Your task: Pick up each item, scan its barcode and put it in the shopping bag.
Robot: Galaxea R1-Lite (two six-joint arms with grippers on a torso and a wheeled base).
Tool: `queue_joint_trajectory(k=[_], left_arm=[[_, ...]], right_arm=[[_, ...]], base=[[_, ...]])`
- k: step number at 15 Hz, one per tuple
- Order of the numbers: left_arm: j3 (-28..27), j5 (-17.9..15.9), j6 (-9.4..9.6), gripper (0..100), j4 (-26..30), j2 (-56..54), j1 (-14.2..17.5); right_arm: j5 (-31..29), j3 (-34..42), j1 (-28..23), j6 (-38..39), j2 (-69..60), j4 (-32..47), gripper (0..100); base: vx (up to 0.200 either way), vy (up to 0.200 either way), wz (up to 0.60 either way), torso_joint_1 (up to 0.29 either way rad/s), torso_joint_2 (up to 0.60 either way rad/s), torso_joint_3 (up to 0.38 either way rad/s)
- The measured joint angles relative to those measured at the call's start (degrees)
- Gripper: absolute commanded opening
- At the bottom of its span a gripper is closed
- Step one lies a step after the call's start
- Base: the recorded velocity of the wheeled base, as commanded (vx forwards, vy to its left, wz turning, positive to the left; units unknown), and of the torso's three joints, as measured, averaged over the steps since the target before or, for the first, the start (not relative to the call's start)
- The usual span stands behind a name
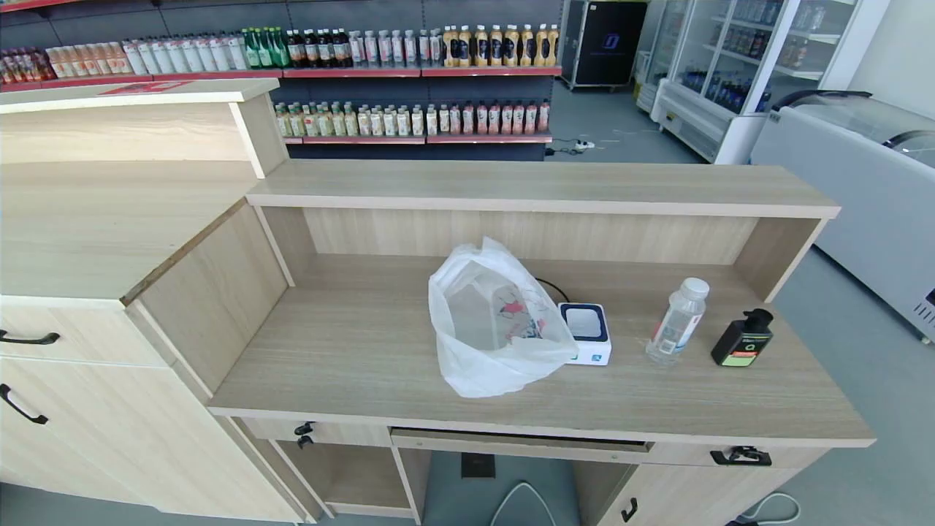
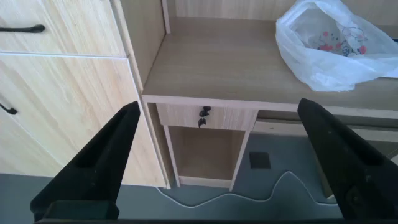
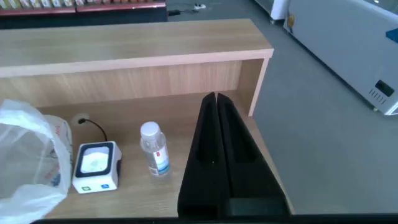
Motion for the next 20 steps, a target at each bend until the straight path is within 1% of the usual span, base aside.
queue_joint_trajectory(k=[1,2,3,5,7,8,11,13,15,17,20], left_arm=[[0.0,0.0,0.00,100,0.0,0.0,0.0],[0.0,0.0,-0.02,100,0.0,0.0,0.0],[0.0,0.0,-0.02,100,0.0,0.0,0.0],[0.0,0.0,-0.02,100,0.0,0.0,0.0],[0.0,0.0,-0.02,100,0.0,0.0,0.0],[0.0,0.0,-0.02,100,0.0,0.0,0.0],[0.0,0.0,-0.02,100,0.0,0.0,0.0],[0.0,0.0,-0.02,100,0.0,0.0,0.0],[0.0,0.0,0.00,100,0.0,0.0,0.0],[0.0,0.0,0.00,100,0.0,0.0,0.0],[0.0,0.0,-0.05,100,0.0,0.0,0.0]], right_arm=[[1.0,0.2,-1.0,-2.4,2.9,-0.9,0],[1.5,1.1,-1.7,-3.1,5.8,-1.3,0],[1.7,2.4,-2.0,-3.3,8.1,-1.9,100],[1.9,4.2,-2.2,-3.2,11.7,-5.2,100],[2.3,5.6,-2.8,-4.2,15.8,-10.4,100],[2.3,6.0,-3.3,-5.3,18.4,-14.2,100],[2.4,7.4,-5.0,-9.4,29.4,-28.9,100],[2.5,9.5,-5.6,-11.4,36.8,-35.2,100],[2.4,11.4,-5.4,-13.3,42.5,-38.4,100],[2.3,11.3,-4.5,-14.8,47.2,-41.0,100],[2.3,6.5,-0.9,-15.0,52.9,-42.0,100]], base=[[0.000,0.000,0.00,0.000,0.00,0.000],[0.000,0.000,0.00,0.000,0.00,0.000],[0.000,0.000,0.00,0.000,0.00,0.000],[0.000,0.000,0.00,0.000,0.00,0.000],[0.000,0.000,0.00,0.000,0.00,0.000],[0.000,0.000,0.00,0.000,0.00,0.000],[0.000,0.000,0.00,0.000,0.00,0.000],[0.000,0.000,0.00,0.000,0.00,0.000],[0.000,0.000,0.00,0.000,0.00,0.000],[0.000,0.000,0.00,0.000,0.00,0.000],[0.000,0.000,0.00,0.000,0.00,0.000]])
